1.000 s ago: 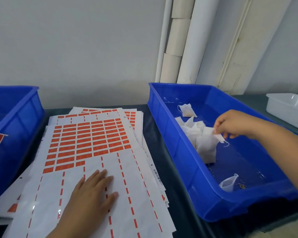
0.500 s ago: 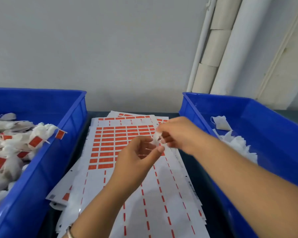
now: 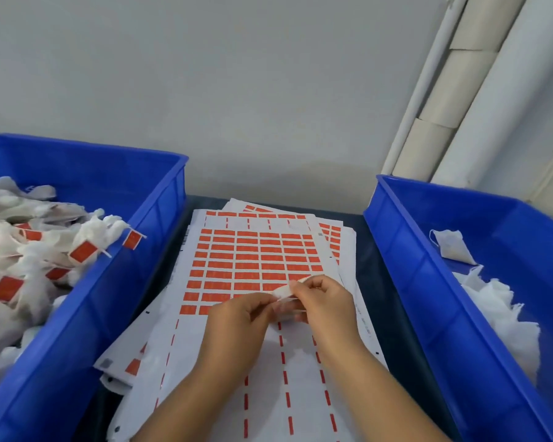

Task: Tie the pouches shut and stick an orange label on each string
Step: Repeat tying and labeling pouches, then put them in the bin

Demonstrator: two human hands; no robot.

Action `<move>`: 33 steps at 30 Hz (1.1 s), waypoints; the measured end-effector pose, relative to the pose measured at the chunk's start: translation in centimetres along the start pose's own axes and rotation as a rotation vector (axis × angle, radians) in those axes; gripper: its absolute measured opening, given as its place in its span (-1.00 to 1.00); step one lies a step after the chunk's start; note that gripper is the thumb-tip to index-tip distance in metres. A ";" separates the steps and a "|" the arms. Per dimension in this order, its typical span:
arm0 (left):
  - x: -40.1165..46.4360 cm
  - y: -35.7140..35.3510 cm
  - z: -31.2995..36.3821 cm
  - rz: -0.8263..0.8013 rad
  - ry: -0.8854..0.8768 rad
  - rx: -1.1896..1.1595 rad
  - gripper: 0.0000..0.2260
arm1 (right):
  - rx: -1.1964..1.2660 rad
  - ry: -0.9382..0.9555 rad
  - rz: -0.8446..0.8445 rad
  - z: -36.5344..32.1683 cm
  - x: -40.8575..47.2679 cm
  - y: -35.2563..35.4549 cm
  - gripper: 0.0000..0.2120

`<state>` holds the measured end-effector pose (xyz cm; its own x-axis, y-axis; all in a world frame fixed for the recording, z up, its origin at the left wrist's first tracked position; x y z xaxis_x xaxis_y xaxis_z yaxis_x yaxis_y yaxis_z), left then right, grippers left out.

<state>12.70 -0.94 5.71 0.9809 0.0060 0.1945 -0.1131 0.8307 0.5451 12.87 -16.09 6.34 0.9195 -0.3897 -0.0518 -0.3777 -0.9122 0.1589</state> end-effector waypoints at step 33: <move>0.5 4.4 -1.8 0.352 0.104 -0.061 -0.85 | -0.306 0.115 -0.715 1.9 -3.5 -3.7 -0.91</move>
<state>13.00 3.73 6.77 0.8950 0.3507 0.2758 -0.4395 0.7994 0.4097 10.87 -11.61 4.10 0.9399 0.3096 -0.1441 0.3415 -0.8546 0.3913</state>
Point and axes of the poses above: each hand's wrist, its own x-axis towards the middle knuckle, its own y-axis out of the back of the hand, z = x × y, the point moved 7 cm from there along x, towards the middle knuckle, and after that the axes turned 3 degrees about x, right-handed, at the moved point
